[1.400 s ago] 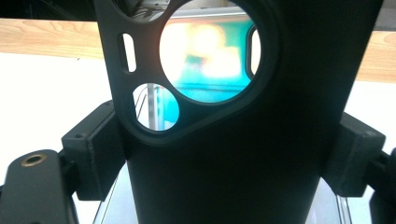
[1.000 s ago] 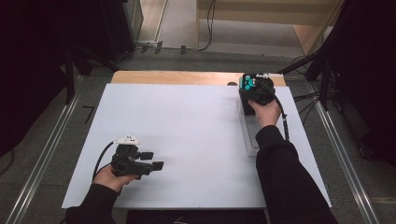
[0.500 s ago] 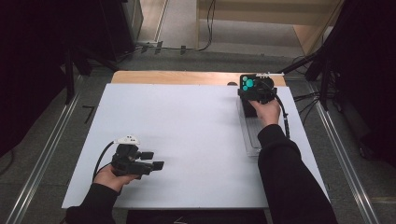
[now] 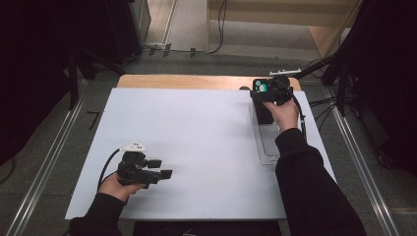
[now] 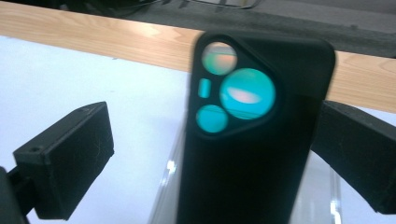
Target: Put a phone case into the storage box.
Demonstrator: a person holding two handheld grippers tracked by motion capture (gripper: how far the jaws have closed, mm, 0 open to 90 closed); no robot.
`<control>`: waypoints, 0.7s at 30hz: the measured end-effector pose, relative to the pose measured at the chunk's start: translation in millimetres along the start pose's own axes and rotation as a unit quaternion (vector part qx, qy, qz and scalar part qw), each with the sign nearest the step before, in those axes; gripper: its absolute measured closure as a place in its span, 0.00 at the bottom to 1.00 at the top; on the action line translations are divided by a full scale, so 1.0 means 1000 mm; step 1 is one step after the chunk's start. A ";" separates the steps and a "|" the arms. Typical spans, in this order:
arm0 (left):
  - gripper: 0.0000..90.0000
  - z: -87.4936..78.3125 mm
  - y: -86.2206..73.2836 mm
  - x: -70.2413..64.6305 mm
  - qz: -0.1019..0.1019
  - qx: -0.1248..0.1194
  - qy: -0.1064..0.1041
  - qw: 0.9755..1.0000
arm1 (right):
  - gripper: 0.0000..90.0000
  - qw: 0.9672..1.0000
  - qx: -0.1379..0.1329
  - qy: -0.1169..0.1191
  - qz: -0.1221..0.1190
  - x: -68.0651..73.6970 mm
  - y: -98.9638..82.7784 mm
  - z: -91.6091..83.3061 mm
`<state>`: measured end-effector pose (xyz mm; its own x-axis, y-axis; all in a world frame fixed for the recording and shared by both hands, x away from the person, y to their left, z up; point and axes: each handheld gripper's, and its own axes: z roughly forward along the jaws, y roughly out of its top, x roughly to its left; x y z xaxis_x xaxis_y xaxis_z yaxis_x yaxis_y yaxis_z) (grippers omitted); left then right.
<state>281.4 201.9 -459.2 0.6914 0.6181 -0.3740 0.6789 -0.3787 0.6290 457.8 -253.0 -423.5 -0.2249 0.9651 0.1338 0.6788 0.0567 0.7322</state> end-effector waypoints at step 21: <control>0.35 -0.004 0.000 0.004 -0.008 -0.008 0.000 1.000 | 0.00 0.991 0.048 0.110 -0.065 0.073 -0.004 -0.013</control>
<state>282.8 207.3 -458.0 0.6809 0.6236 -0.3840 0.6853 -0.3576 0.6344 429.9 -186.2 -408.0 -0.4554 0.8692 0.1924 0.6947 0.2118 0.6874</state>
